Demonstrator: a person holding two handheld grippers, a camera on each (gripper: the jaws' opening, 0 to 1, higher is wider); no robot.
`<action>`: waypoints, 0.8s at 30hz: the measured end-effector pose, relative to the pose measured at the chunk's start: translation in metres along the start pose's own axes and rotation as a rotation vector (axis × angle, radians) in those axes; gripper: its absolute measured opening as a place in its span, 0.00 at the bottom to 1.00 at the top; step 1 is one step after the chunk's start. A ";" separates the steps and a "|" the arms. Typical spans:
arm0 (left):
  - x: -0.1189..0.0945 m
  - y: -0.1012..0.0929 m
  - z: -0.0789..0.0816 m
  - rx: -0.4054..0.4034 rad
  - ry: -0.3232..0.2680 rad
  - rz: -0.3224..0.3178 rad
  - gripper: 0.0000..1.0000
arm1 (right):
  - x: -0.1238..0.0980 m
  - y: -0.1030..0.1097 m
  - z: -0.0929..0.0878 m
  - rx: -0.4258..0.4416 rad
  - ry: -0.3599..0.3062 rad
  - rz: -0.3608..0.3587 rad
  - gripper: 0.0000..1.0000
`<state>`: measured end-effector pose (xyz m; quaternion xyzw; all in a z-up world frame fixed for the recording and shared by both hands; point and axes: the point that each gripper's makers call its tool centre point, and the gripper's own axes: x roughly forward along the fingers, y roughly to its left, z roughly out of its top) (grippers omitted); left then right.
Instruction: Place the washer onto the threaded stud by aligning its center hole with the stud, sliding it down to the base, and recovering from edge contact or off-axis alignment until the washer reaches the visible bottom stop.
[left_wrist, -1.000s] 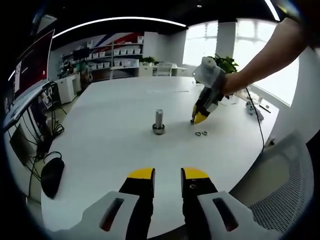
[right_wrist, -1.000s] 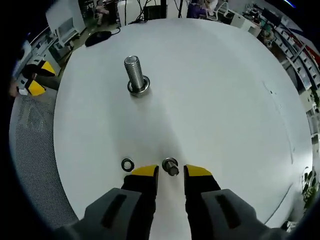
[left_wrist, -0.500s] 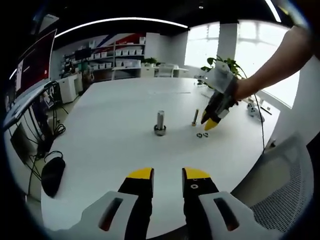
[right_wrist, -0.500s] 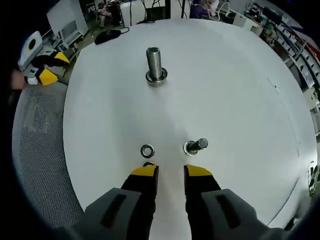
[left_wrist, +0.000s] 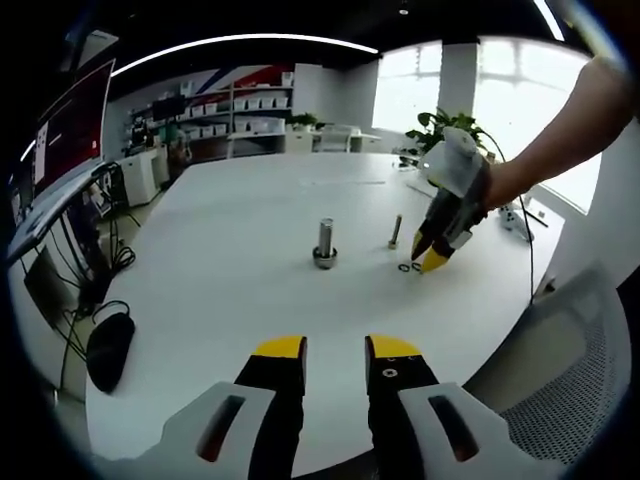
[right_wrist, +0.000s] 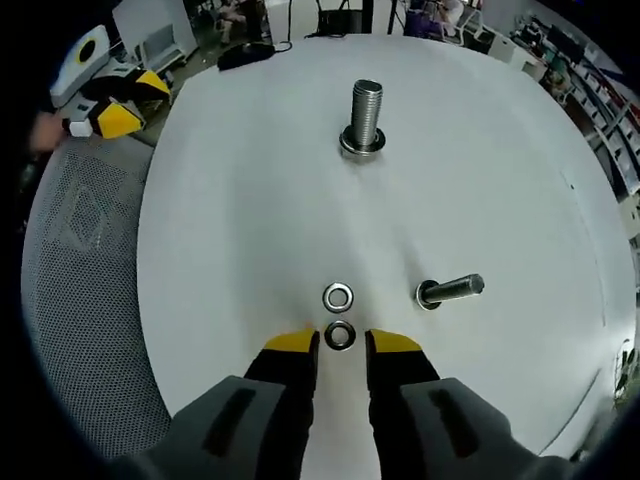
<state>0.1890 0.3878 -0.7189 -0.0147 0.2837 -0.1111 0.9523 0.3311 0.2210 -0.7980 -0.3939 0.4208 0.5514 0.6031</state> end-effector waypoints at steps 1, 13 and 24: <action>0.000 0.000 -0.001 0.001 0.004 0.000 0.21 | 0.000 0.000 0.000 -0.024 0.002 0.002 0.20; 0.002 0.000 -0.007 0.004 0.041 0.000 0.20 | 0.001 0.005 0.000 -0.143 0.085 0.015 0.15; 0.002 -0.001 -0.011 0.001 0.064 -0.001 0.20 | 0.000 0.004 -0.001 -0.103 0.105 0.033 0.14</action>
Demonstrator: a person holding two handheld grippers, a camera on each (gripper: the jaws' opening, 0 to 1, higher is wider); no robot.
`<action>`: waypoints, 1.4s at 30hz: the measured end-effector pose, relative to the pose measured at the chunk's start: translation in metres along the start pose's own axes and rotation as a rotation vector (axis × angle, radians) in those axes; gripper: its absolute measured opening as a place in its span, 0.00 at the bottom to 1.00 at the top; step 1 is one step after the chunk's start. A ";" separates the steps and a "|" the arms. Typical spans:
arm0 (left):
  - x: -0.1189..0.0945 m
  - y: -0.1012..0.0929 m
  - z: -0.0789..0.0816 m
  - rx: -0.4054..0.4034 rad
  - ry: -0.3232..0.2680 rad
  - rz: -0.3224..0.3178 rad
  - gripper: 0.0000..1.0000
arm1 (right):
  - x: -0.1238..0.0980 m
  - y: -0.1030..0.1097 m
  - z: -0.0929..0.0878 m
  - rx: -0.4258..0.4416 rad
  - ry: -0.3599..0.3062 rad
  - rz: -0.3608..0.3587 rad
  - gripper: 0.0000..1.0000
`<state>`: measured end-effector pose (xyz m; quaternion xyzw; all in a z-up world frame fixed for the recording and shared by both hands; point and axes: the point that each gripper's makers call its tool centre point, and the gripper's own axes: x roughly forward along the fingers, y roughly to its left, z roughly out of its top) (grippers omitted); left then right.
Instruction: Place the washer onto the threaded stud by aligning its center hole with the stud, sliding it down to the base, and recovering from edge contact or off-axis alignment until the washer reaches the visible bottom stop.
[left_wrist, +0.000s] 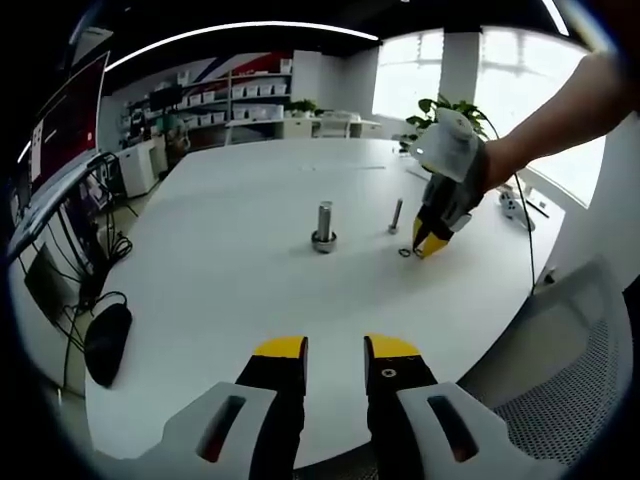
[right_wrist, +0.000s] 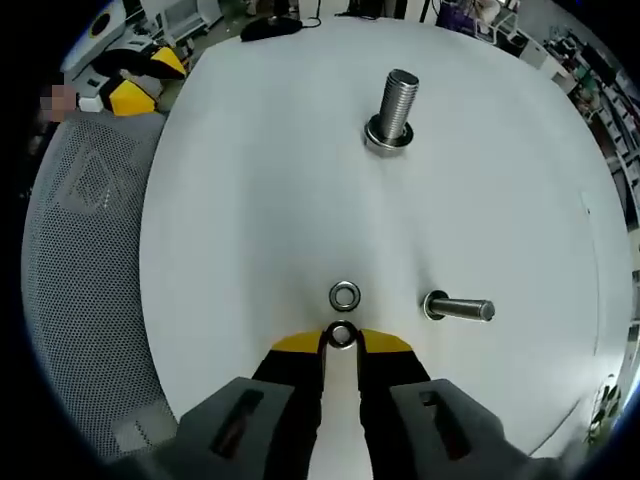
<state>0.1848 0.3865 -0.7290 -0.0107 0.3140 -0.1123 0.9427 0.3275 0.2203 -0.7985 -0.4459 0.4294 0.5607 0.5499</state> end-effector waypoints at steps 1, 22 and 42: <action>0.000 0.000 0.000 0.000 0.002 0.000 0.20 | 0.000 0.000 0.000 0.003 0.003 -0.001 0.14; 0.001 -0.001 -0.003 0.002 0.013 -0.008 0.20 | 0.002 -0.002 0.000 0.114 0.092 -0.036 0.14; 0.001 -0.002 -0.003 0.002 0.014 -0.010 0.19 | 0.001 -0.002 0.000 0.158 0.013 -0.026 0.14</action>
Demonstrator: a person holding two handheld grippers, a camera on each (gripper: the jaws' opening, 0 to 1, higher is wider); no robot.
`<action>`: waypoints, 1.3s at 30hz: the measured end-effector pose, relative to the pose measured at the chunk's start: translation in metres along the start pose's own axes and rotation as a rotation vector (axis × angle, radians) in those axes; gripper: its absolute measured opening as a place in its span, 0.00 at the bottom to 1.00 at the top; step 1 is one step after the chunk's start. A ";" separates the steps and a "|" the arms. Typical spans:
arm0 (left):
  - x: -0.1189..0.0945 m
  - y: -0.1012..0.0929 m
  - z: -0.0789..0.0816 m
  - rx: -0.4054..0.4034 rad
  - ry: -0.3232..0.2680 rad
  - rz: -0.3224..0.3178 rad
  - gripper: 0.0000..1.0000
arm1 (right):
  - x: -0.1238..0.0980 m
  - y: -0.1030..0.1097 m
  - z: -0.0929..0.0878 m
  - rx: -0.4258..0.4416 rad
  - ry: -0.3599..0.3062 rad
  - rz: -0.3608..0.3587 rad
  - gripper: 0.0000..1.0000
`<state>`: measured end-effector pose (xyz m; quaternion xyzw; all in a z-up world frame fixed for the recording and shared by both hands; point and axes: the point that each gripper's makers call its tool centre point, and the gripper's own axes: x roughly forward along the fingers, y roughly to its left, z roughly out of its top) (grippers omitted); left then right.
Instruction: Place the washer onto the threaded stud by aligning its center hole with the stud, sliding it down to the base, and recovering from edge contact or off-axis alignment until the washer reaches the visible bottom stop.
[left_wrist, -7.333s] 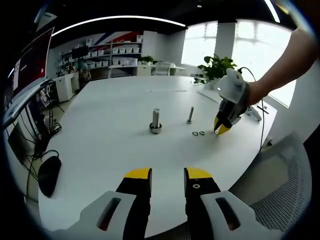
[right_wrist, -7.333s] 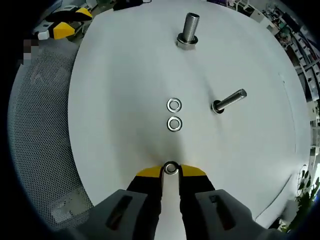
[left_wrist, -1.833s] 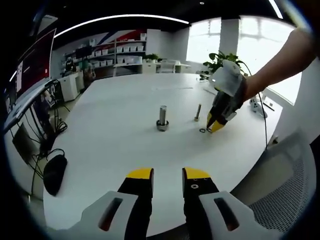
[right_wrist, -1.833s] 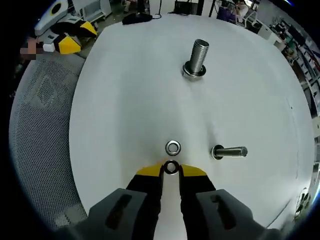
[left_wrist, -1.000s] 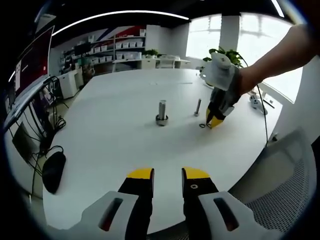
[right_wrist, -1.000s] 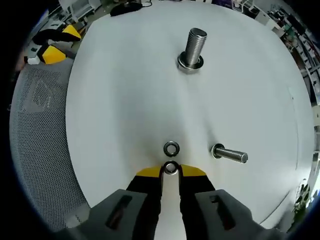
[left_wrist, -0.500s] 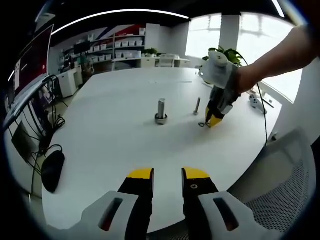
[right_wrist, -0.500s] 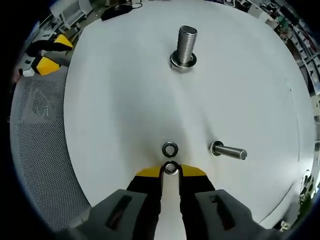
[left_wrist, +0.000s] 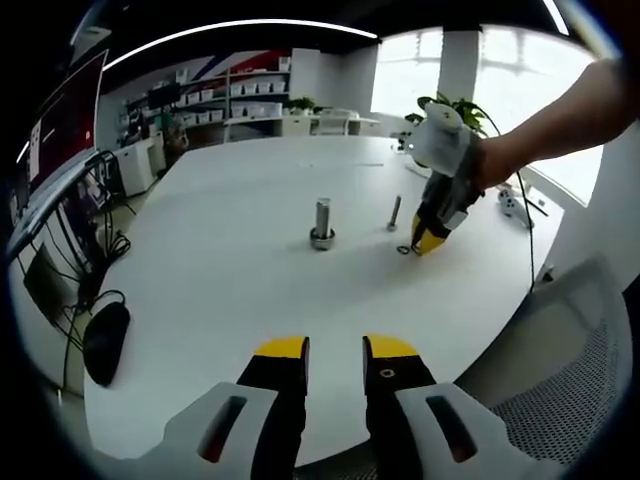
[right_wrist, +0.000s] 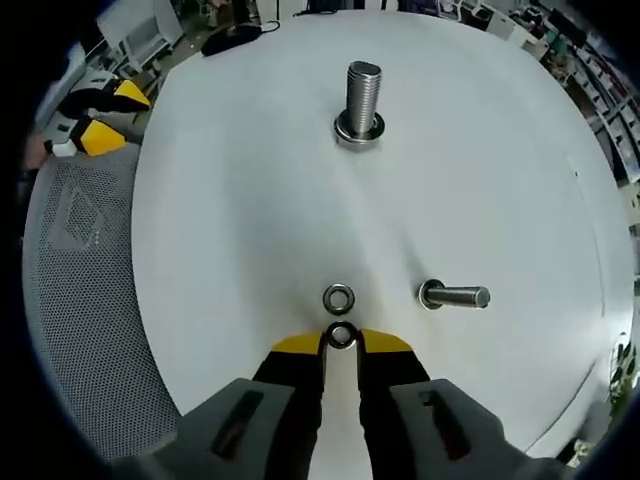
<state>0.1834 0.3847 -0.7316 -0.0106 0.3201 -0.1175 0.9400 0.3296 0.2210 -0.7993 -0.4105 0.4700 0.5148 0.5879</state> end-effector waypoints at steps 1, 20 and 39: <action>0.000 0.000 0.000 0.001 0.002 0.000 0.19 | 0.000 0.000 0.000 0.005 -0.003 0.002 0.14; 0.000 0.001 0.001 0.001 -0.006 0.007 0.19 | -0.002 -0.004 -0.003 0.067 -0.064 0.001 0.13; 0.000 0.001 0.003 -0.001 -0.016 -0.002 0.19 | -0.045 -0.034 0.007 0.097 -0.171 -0.046 0.13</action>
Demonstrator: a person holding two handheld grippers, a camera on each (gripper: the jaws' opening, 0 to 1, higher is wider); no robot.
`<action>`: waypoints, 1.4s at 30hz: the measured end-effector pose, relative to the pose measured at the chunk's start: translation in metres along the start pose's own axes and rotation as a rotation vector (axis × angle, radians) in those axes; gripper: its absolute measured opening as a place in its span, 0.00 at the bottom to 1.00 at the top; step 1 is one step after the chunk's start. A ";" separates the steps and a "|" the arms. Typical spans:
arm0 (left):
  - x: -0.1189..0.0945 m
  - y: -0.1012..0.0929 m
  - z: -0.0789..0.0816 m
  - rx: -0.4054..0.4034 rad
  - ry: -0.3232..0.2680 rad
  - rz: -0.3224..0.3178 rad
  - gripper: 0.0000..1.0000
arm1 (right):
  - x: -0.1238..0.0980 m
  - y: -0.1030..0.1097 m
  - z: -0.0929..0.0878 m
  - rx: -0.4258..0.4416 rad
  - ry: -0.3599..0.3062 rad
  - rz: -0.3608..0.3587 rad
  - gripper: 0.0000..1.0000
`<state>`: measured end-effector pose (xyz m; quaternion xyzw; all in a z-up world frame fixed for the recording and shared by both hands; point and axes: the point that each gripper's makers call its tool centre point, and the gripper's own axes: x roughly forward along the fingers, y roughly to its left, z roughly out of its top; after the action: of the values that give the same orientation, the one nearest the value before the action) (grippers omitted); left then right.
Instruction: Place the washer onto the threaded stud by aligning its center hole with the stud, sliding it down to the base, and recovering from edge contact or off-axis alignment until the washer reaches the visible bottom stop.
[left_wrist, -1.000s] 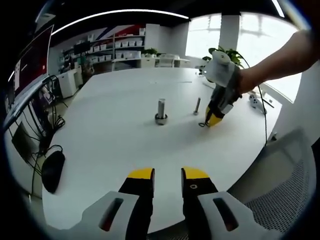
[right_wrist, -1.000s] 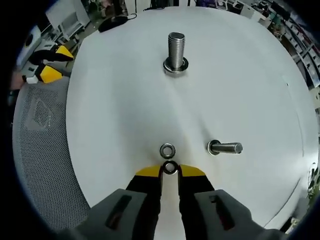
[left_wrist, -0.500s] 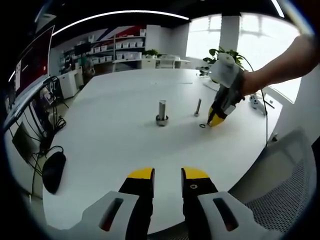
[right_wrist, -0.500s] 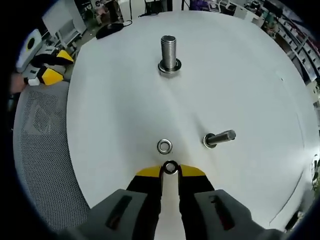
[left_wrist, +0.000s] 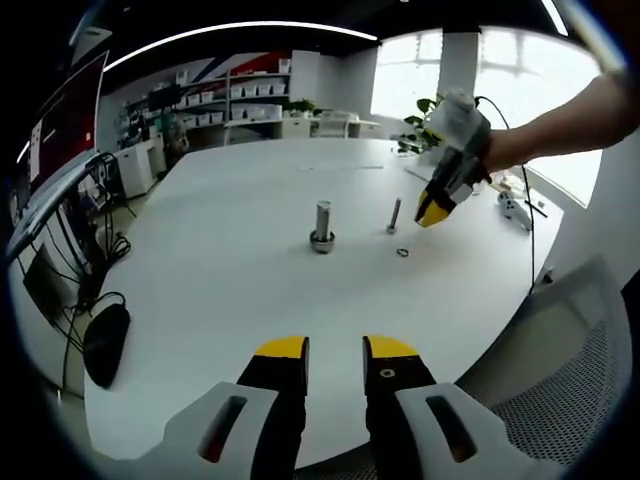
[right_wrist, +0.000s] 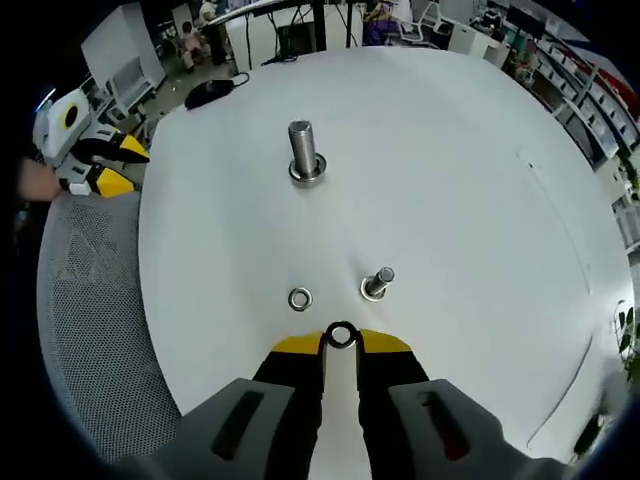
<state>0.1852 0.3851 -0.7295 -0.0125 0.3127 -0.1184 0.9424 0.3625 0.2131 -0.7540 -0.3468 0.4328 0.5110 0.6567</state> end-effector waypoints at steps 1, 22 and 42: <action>0.000 0.000 -0.001 -0.005 0.005 -0.005 0.19 | -0.002 -0.002 0.002 -0.004 -0.004 -0.004 0.13; 0.000 0.000 0.000 0.002 -0.001 -0.005 0.19 | -0.012 -0.019 0.034 -0.076 -0.045 -0.036 0.13; 0.000 -0.003 -0.001 0.014 0.006 -0.013 0.18 | 0.008 -0.023 0.031 -0.102 0.011 -0.029 0.13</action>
<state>0.1842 0.3825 -0.7303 -0.0076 0.3147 -0.1267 0.9407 0.3919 0.2384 -0.7497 -0.3886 0.4048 0.5210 0.6432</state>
